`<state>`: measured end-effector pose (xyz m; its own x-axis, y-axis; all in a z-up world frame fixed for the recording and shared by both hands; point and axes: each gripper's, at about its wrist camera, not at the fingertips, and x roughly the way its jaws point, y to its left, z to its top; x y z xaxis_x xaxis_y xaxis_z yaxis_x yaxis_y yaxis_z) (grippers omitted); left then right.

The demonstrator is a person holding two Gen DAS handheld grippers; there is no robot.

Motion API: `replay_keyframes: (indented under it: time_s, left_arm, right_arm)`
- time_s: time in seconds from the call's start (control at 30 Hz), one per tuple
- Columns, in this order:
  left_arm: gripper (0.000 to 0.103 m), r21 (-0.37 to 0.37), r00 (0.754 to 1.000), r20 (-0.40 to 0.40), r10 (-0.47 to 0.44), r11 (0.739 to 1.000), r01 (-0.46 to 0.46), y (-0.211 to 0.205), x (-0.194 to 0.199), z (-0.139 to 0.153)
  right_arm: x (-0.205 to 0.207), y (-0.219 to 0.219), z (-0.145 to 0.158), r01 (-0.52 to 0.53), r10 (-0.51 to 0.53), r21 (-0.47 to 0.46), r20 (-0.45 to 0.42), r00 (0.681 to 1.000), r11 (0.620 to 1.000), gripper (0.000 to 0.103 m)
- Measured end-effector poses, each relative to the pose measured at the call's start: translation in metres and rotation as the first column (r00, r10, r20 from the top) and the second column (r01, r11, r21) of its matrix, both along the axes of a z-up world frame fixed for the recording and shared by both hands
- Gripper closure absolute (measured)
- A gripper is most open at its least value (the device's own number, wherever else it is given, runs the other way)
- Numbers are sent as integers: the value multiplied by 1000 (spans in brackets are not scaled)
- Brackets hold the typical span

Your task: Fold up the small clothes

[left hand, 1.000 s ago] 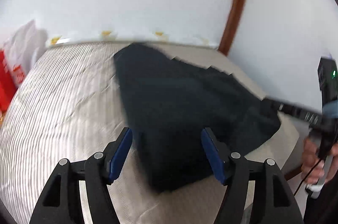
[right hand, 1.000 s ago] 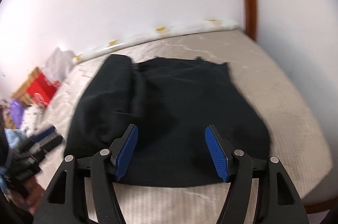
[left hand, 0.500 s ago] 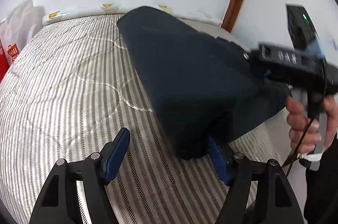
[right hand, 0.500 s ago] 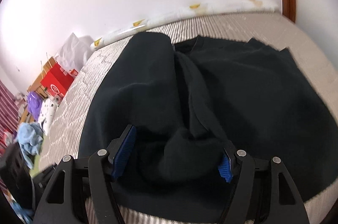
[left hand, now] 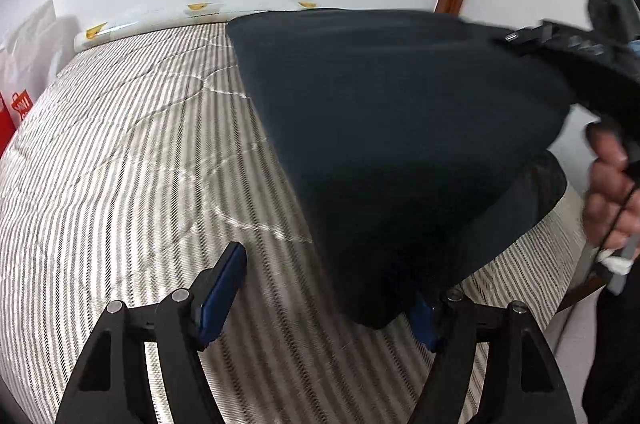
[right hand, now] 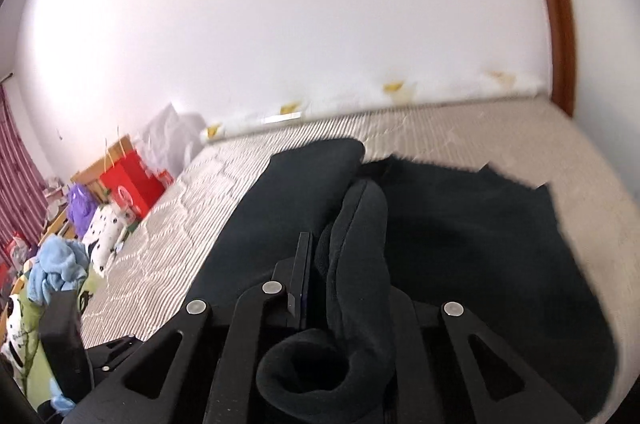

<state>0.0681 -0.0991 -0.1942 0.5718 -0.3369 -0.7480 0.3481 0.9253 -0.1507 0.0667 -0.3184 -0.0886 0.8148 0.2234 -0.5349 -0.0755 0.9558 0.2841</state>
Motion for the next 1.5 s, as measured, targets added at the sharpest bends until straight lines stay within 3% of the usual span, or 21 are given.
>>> replay_keyframes:
  time_s: [0.17,0.27,0.37,0.47,0.63,0.67,0.77,0.83,0.87,0.97,1.03,1.07,1.1,1.2,1.33,1.5]
  left_arm:
    - [29,22,999,35,-35,999,34,-23,-3,5]
    - [28,-2,995,39,-87,996,87,-38,-3,11]
    - [30,31,990,39,-135,991,134,-58,-5,10]
    - [30,59,987,59,-150,987,147,-68,-7,8]
    - [31,16,989,52,-138,990,137,-62,-4,8]
    - [33,15,989,59,-137,990,137,-60,-4,9]
    - [51,-10,986,72,-149,989,150,-60,-6,12]
    - [68,-25,983,90,-158,987,161,-63,-8,15]
    - [70,-28,982,101,-157,987,160,-67,-11,18]
    - [76,-24,982,117,-148,988,152,-74,-12,19]
    - [79,-41,982,121,-143,988,149,-71,-10,21]
    - [79,-55,983,122,-140,988,147,-68,-7,22]
    - [81,-65,983,127,-130,988,139,-64,-6,23]
    - [83,-91,986,148,-75,992,89,-46,-8,28]
    - [84,-159,992,127,12,987,8,-4,6,31]
    - [85,-138,985,139,102,987,-82,47,27,34]
  right_arm:
    - [-29,-47,8,86,-85,-29,35,996,996,93]
    - [-46,-78,1,150,-149,-33,30,988,988,93]
    - [-57,-101,-10,224,-224,-40,17,974,974,93]
    - [-65,-129,-31,288,-288,1,-43,957,958,93]
    - [-68,-134,-58,294,-295,-24,-118,948,955,90]
    - [-71,-134,-60,303,-304,-30,-122,945,953,85]
    - [-83,-140,-62,376,-374,-10,-129,918,926,51]
    - [-87,-146,-66,378,-369,38,-148,918,925,45]
    - [-86,-148,-69,373,-359,57,-175,917,926,44]
    - [-78,-148,-80,369,-339,93,-239,910,925,44]
    - [-73,-145,-82,362,-327,108,-250,911,926,50]
    - [-69,-142,-82,342,-305,123,-249,919,932,73]
    - [-66,-138,-81,340,-303,119,-247,920,933,81]
    - [-51,-113,-73,318,-297,67,-215,930,946,85]
    - [-22,-81,-67,247,-225,91,-198,954,965,86]
    - [27,-28,-54,149,-130,105,-166,977,983,87]
